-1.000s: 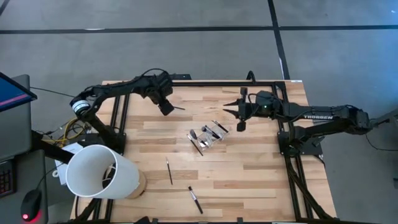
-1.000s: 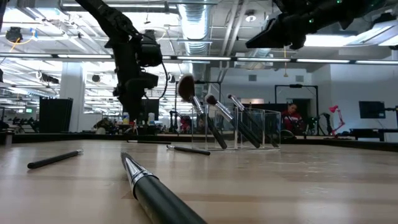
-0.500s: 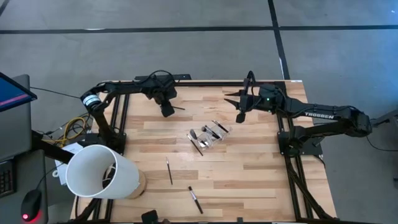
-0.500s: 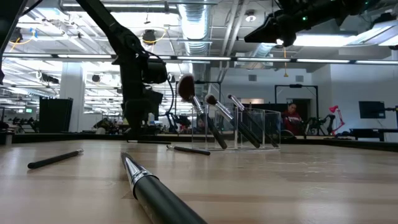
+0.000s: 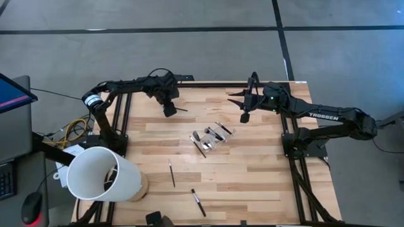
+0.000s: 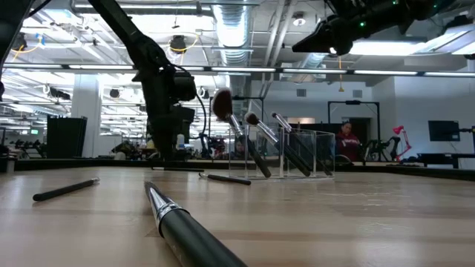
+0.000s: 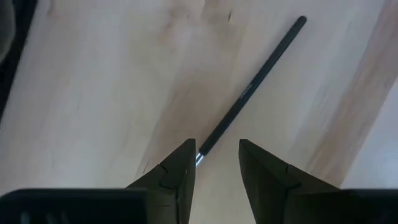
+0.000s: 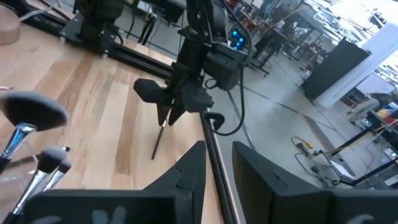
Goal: Put items in baskets/containers
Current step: Put the top black eyeshadow brush into the transparent organizer
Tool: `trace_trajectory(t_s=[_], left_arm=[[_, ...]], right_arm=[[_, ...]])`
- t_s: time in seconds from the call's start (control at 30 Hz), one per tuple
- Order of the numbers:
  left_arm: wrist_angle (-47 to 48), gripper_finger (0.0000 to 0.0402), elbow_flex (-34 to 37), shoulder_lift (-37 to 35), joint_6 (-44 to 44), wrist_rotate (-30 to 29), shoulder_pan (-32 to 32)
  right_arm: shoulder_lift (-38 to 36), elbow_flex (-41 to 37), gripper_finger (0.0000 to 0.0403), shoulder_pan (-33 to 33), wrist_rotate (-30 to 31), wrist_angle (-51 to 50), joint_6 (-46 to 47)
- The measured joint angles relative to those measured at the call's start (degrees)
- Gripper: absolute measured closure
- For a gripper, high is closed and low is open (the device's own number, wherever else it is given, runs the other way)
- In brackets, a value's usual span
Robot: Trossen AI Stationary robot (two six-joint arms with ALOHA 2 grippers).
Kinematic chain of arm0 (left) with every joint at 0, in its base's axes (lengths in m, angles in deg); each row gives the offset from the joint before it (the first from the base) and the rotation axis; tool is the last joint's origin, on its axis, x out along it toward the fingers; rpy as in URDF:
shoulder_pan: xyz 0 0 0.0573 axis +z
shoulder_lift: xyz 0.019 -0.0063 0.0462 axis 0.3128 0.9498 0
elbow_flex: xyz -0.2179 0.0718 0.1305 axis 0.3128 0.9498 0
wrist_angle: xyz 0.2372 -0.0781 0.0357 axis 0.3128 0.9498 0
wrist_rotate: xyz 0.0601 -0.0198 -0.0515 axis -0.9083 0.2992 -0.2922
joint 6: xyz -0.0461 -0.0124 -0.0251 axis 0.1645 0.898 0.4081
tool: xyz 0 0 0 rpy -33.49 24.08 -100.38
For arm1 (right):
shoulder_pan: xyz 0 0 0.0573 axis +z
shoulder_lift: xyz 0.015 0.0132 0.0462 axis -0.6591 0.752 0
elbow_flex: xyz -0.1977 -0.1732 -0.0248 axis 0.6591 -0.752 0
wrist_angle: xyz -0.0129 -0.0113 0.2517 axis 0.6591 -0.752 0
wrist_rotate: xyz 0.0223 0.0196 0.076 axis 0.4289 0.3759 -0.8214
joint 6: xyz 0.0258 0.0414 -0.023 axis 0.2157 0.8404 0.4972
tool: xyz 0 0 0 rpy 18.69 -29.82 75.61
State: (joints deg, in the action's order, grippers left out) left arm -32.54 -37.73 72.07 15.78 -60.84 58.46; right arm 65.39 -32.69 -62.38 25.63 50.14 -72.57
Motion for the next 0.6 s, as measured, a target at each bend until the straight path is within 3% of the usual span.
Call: trace_trajectory(t_s=[0.27, 0.6], left_arm=[[-0.05, 0.0284, 1.54, 0.39, 2.92, -3.98, -1.19], [-2.19, 0.0285, 4.06, 0.23, 5.27, -4.32, -1.3]], right_arm=[[0.0, 0.0, 0.0332, 0.5, -0.02, 0.73, 0.12], [0.0, 0.0, 0.0332, 0.48, -1.55, 1.88, -1.28]])
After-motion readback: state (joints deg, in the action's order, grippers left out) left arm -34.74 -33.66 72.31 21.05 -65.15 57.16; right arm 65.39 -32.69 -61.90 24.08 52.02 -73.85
